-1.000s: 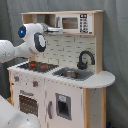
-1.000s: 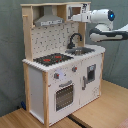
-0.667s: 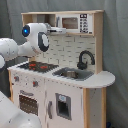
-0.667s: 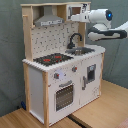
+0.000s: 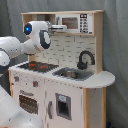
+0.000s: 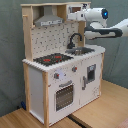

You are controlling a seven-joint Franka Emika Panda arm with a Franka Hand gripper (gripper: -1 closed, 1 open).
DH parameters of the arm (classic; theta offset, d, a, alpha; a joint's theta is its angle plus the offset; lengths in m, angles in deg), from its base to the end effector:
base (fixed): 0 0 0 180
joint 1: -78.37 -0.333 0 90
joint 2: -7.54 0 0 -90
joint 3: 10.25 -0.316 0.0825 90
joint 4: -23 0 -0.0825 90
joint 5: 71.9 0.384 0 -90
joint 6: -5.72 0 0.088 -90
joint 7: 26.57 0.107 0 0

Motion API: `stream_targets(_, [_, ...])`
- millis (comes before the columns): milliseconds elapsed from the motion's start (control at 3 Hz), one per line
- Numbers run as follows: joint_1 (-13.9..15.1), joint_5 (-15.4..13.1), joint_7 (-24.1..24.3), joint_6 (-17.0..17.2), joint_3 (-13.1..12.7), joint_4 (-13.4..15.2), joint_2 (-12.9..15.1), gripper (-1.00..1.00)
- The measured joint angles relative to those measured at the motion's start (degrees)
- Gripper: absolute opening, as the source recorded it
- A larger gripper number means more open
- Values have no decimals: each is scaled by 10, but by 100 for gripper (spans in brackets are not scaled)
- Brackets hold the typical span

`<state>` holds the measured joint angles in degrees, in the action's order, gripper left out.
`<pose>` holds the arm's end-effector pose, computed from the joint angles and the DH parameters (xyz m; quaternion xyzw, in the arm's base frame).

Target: Play with the kitchen

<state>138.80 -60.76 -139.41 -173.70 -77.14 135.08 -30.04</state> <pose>0.4875 0.2484 0.7135 0.2877 0.6782 0.2430 0.6311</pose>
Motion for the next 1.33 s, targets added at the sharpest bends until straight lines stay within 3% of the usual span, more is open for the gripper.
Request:
stream_targets(333, [34,0,1,3,-34,-32,3,100])
stream_targets(667, [47,0,1,3,-44,-40,6,100])
stream_targets(1000, [48,0,1,3,-44,-40,6,-100])
stream_targets(1333, [-8,1,2,-1,-1,-7,7,-100])
